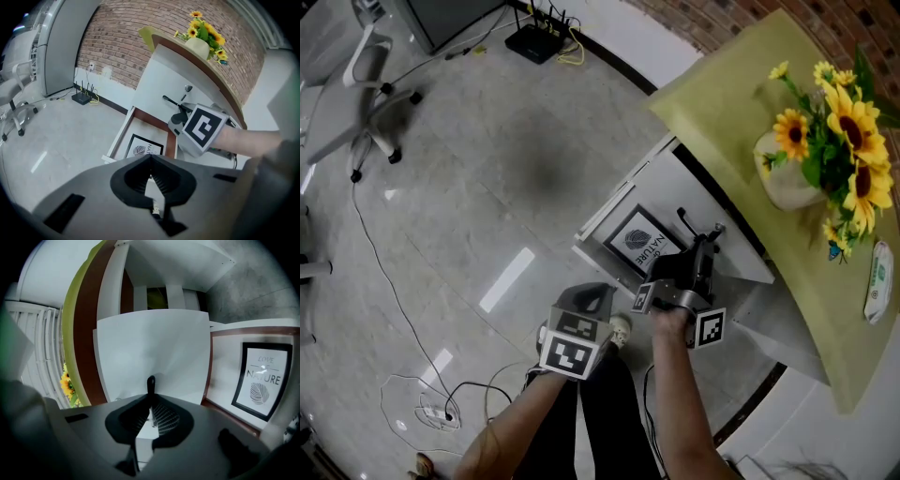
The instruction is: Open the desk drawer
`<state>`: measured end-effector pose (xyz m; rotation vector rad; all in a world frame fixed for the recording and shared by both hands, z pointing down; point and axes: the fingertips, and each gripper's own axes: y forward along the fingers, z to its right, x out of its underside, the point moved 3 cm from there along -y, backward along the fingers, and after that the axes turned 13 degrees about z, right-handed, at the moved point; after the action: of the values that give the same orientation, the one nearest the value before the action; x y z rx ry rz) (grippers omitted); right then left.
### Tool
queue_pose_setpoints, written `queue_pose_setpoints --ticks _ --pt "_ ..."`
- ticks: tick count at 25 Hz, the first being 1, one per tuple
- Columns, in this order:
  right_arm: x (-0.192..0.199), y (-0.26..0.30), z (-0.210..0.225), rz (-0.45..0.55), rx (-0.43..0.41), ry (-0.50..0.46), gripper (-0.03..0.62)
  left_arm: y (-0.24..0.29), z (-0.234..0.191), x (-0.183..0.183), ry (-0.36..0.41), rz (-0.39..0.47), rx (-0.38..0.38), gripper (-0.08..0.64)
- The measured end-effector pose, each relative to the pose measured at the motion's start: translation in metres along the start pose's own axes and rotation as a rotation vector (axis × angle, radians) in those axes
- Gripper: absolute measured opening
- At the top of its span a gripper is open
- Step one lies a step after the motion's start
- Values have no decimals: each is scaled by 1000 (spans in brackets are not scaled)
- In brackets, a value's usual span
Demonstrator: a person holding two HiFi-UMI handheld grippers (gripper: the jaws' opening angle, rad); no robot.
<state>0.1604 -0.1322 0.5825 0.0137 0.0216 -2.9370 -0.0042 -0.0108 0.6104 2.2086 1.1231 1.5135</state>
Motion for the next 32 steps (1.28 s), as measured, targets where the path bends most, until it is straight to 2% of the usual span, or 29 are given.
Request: queue_pose_setpoints --ticks 10,25,32 --pt "10 -45 -2 -16 27 3 29 -18 -3 -3 -11 24 10 9" --pt "21 -101 -5 -44 77 25 29 -36 -9 -2 7 13 4 9" --pt "27 -138 2 -65 151 29 29 -40 -13 -8 1 23 1 9"
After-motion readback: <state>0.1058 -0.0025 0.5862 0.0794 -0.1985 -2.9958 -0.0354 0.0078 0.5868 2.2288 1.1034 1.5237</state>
